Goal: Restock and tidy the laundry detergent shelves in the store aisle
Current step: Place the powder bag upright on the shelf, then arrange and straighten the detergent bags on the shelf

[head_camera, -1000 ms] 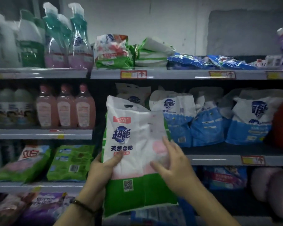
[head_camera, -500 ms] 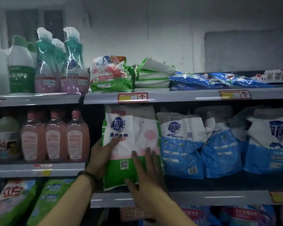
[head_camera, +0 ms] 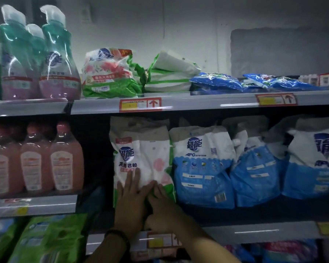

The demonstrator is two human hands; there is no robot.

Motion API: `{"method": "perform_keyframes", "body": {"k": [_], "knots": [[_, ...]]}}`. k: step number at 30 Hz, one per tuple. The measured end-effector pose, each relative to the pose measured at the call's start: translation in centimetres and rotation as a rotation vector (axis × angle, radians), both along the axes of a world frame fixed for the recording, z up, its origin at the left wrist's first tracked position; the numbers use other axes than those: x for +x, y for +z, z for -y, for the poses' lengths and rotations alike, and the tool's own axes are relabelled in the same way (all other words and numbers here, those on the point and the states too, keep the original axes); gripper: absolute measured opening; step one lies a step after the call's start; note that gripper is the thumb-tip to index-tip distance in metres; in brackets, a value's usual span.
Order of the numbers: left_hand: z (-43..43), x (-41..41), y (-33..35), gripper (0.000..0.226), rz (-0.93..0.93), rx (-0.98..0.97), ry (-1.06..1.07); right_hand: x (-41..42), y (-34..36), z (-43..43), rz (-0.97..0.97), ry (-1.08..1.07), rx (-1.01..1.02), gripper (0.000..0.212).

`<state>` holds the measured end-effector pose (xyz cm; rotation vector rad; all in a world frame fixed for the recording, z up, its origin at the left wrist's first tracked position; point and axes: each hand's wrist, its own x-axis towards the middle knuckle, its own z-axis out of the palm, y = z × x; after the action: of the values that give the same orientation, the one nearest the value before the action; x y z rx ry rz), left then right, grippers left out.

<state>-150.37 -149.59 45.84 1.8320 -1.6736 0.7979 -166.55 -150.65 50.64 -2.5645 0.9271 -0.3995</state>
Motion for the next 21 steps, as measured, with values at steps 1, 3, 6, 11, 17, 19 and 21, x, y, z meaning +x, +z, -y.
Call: {"method": "perform_keyframes", "body": {"k": [1,3,6,11,17,19,21], "knots": [[0.0,0.1,-0.1,0.079,0.005,0.025,0.001,-0.4,0.2,0.2,0.006,0.018,0.021,0.110],[-0.2,0.1,-0.3,0.085,0.043,0.050,-0.001,-1.0,0.8,0.3,0.019,0.046,0.101,0.109],[-0.3,0.2,-0.4,0.091,0.030,0.107,0.013,-2.0,1.9,-0.4,0.109,0.052,0.192,0.089],[-0.3,-1.2,0.5,0.073,-0.040,0.167,0.122,-6.0,1.5,-1.0,0.272,-0.064,0.084,0.032],[-1.3,-7.6,4.7,0.061,-0.069,0.209,0.204,-16.4,3.3,1.3,0.241,-0.360,-0.048,0.009],[-0.8,-11.1,5.2,0.052,-0.041,0.070,0.031,-19.4,3.9,2.2,0.230,-0.460,-0.041,0.009],[0.0,-14.9,5.4,0.047,0.032,-0.026,-0.207,-21.7,4.2,2.8,0.236,-0.528,-0.039,0.008]]}}
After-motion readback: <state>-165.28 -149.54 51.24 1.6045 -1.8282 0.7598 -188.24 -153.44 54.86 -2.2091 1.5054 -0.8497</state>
